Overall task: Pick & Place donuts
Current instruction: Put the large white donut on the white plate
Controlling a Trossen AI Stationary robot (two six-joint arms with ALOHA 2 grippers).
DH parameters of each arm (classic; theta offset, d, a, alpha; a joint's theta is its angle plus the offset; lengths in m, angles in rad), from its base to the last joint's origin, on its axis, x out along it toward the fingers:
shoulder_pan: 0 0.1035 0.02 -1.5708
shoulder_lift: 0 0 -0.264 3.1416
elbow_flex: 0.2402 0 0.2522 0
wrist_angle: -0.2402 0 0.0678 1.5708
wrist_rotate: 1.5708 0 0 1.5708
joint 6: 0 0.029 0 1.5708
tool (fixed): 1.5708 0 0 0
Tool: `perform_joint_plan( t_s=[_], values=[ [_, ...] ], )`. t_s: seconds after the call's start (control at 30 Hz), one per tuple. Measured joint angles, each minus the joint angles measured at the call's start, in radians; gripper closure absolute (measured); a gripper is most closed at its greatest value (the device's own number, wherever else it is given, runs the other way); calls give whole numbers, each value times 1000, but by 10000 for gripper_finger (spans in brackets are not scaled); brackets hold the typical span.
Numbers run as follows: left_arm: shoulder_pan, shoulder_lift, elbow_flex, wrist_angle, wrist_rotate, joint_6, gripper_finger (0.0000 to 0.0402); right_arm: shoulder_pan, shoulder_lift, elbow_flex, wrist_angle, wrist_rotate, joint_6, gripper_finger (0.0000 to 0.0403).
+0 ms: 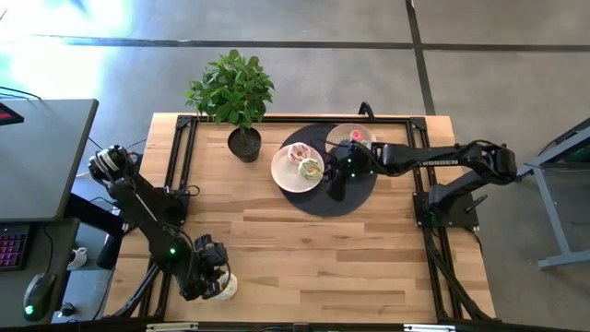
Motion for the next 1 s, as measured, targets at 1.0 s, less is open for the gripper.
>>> perform_joint_plan(
  t_s=[1.0],
  values=[
    [152, 158, 199, -170, 195, 173, 394, 61, 0, 0, 30, 67, -11, 289]
  ],
)
